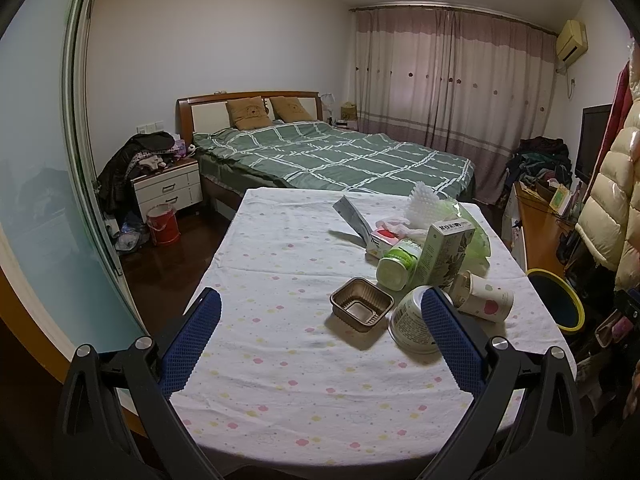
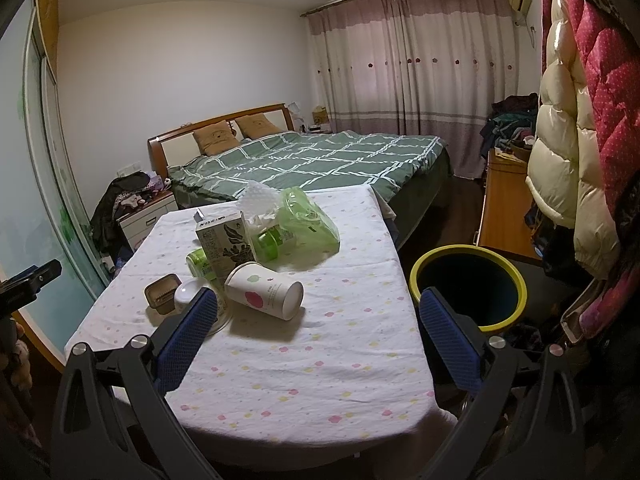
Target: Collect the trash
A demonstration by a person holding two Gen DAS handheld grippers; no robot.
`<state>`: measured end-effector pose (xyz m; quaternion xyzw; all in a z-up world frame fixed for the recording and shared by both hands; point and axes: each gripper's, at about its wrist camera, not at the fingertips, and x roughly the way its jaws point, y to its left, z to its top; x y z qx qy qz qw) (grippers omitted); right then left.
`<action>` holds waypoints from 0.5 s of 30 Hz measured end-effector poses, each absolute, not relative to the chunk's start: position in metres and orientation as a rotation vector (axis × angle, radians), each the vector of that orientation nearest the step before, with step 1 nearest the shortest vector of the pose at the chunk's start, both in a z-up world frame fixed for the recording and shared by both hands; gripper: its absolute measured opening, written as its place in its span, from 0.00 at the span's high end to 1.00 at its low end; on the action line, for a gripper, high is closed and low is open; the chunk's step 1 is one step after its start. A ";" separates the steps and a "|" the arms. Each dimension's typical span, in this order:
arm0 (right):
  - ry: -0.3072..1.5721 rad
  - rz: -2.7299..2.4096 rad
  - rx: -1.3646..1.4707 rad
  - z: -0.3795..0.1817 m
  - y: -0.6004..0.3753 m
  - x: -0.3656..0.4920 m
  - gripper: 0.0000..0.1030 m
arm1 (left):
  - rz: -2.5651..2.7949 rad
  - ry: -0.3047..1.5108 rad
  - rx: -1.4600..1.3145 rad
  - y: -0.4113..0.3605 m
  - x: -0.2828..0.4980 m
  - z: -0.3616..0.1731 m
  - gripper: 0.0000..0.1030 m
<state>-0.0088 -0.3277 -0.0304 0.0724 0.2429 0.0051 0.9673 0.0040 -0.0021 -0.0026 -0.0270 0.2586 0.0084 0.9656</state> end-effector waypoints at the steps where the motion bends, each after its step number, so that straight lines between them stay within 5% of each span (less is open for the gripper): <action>1: 0.492 0.011 0.146 -0.031 -0.328 -0.009 0.06 | 0.017 0.524 -0.055 -0.002 0.004 -0.003 0.04; 15: 0.492 0.009 0.150 -0.032 -0.329 -0.007 0.06 | 0.015 0.528 -0.048 -0.003 0.006 -0.005 0.04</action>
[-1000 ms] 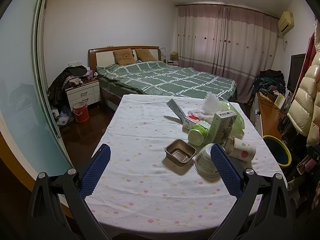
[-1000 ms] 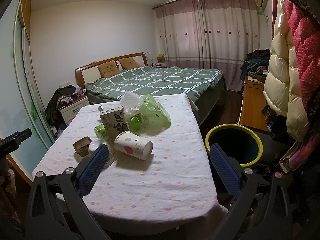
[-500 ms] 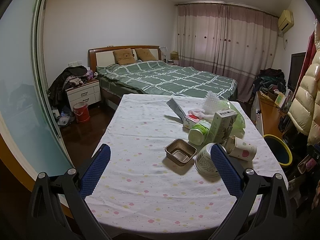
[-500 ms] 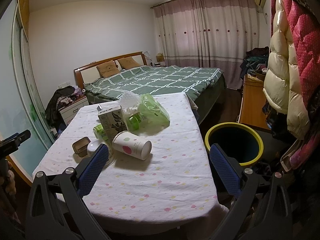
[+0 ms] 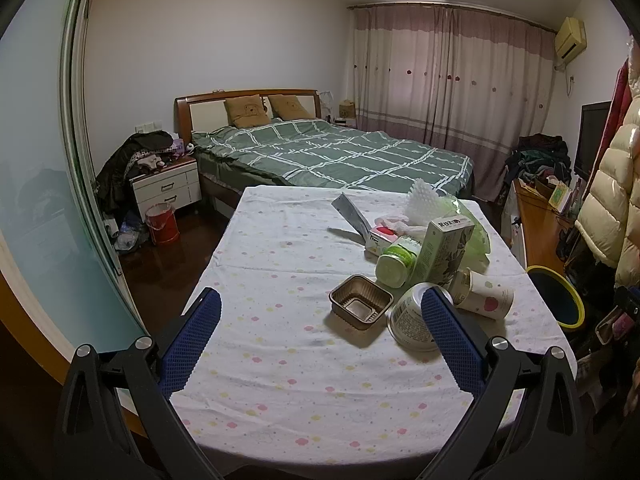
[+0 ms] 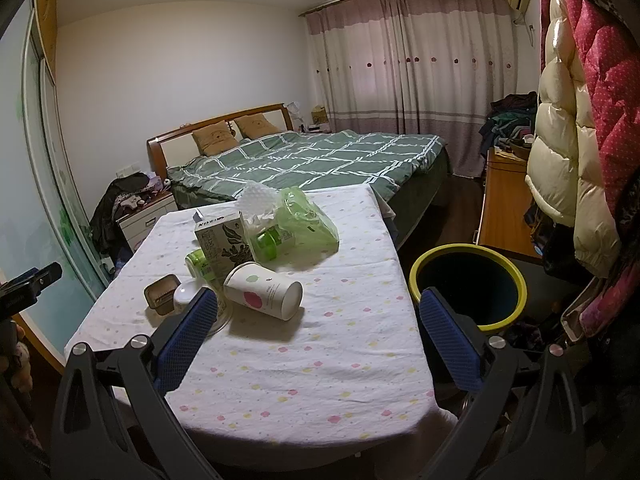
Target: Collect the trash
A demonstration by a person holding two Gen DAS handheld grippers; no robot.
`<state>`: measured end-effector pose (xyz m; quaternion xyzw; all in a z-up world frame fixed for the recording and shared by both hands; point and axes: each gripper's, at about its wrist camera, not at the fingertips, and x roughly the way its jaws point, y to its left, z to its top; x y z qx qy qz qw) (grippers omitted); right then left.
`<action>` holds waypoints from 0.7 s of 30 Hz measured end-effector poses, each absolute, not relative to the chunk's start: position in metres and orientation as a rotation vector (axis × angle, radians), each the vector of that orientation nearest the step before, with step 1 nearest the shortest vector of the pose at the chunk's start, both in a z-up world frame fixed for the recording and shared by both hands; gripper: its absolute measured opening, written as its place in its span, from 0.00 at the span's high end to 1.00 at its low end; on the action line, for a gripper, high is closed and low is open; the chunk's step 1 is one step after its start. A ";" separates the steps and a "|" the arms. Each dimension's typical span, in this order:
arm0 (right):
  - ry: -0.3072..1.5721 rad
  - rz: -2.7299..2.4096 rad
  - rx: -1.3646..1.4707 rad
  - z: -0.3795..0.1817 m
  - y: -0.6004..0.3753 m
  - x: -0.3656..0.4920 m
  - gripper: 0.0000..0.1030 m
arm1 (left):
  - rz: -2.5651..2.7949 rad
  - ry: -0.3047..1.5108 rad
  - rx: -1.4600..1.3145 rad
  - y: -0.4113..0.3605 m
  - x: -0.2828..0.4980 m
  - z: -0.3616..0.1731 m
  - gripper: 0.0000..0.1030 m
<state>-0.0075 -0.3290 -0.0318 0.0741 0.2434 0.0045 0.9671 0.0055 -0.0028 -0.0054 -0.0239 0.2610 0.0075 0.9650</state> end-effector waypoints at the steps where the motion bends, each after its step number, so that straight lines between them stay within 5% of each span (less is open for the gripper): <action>1: 0.492 0.009 0.150 -0.032 -0.329 -0.007 0.06 | 0.016 0.529 -0.048 -0.003 0.006 -0.006 0.04; 21: 0.494 0.007 0.155 -0.033 -0.330 -0.006 0.06 | 0.012 0.539 -0.036 -0.006 0.005 -0.010 0.04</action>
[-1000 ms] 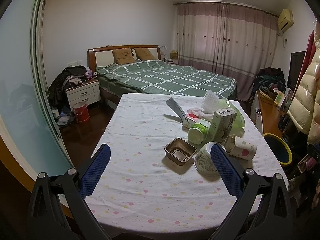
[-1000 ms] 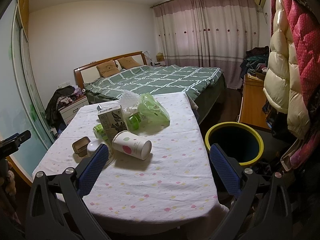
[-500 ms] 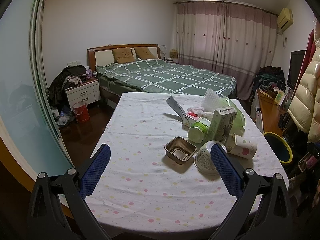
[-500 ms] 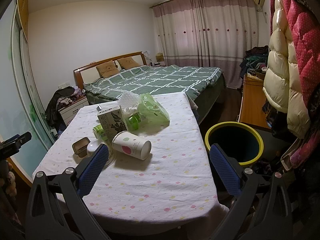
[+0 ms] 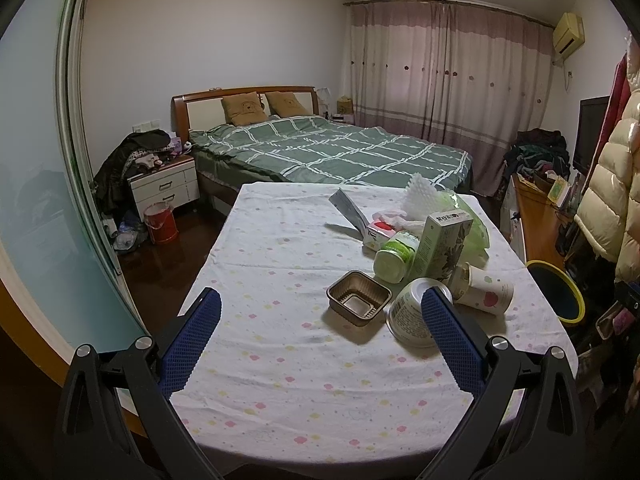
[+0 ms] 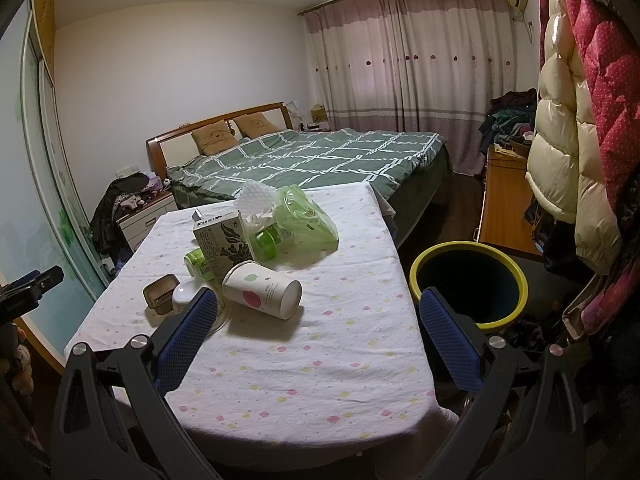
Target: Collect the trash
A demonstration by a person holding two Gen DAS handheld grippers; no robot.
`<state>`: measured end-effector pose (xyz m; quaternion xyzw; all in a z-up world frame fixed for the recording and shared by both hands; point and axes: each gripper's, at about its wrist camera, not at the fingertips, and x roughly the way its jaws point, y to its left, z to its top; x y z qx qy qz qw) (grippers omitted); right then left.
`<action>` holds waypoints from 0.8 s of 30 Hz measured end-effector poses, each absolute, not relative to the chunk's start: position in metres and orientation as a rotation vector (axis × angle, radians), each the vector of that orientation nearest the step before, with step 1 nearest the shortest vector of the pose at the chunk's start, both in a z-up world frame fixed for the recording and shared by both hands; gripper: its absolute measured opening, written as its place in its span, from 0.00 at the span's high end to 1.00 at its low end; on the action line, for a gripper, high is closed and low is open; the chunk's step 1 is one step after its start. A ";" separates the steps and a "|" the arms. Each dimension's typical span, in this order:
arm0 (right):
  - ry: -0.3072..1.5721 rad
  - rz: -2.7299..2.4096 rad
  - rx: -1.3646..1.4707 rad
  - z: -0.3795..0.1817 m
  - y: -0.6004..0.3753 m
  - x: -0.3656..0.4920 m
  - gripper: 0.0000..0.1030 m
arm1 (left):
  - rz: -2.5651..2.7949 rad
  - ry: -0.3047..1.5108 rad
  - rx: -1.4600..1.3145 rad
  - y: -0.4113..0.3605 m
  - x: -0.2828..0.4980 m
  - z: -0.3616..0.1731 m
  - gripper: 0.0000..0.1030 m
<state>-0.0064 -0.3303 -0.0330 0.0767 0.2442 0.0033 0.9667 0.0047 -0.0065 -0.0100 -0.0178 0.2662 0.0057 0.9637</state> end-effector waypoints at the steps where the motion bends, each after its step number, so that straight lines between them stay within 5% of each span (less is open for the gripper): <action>1: 0.494 0.007 0.156 -0.034 -0.330 -0.006 0.06 | 0.012 0.539 -0.037 -0.007 0.005 -0.009 0.04; 24: 0.515 0.012 0.169 -0.039 -0.338 0.011 0.06 | -0.020 0.582 -0.021 -0.017 0.021 -0.021 0.04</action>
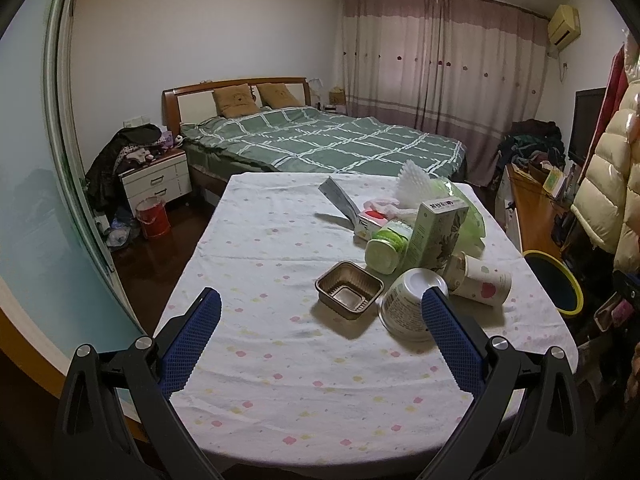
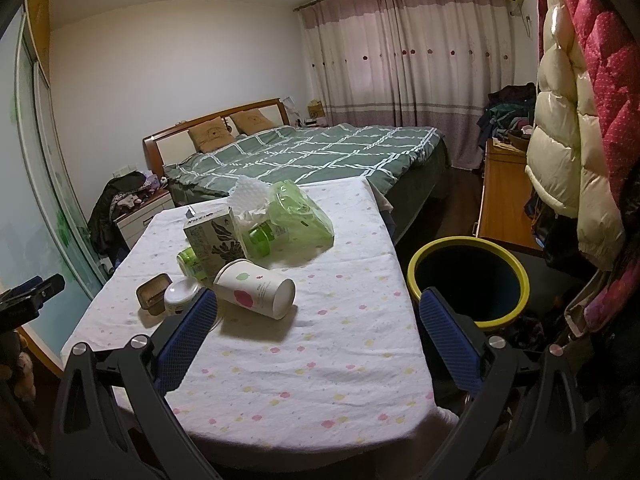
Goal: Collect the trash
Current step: 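Reach the right tool to the green plastic bag and close on it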
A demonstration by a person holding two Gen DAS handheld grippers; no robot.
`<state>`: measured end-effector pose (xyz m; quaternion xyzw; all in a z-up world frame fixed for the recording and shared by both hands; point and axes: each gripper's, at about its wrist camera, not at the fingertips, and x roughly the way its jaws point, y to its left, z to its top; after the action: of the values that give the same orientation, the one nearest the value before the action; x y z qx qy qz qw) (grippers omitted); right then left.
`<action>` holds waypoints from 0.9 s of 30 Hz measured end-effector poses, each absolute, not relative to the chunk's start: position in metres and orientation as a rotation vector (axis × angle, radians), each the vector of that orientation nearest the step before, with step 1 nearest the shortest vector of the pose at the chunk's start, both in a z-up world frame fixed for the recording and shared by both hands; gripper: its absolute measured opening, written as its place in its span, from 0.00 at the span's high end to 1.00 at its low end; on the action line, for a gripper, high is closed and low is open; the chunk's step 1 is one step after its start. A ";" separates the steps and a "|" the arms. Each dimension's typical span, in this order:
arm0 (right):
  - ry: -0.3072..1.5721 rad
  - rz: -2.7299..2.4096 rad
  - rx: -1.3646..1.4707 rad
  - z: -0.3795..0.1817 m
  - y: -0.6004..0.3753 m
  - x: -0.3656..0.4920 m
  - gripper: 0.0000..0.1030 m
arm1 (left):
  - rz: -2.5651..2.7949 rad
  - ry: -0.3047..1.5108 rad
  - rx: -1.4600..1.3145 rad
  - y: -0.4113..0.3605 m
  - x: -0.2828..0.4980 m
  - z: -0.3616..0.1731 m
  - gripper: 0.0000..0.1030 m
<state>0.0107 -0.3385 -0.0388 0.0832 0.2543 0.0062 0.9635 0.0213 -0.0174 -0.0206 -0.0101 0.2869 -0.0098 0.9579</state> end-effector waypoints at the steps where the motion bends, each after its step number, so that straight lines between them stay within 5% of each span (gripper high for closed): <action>1: 0.515 0.016 0.164 -0.039 -0.338 0.015 0.06 | -0.021 0.583 -0.020 -0.018 0.024 -0.021 0.04; 10: 0.512 0.078 0.084 -0.042 -0.340 0.094 0.06 | -0.052 0.600 0.009 -0.038 0.048 -0.027 0.04; 18: 0.629 0.133 -0.032 -0.071 -0.328 0.195 0.30 | -0.099 0.629 0.015 -0.059 0.079 -0.036 0.04; 27: 0.758 0.151 -0.116 -0.113 -0.315 0.283 0.32 | -0.159 0.651 0.008 -0.079 0.110 -0.045 0.04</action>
<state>0.2834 -0.3155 -0.1129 -0.0567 0.3694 0.0737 0.9246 0.1097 -0.0793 -0.0453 0.0040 0.3196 -0.0783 0.9443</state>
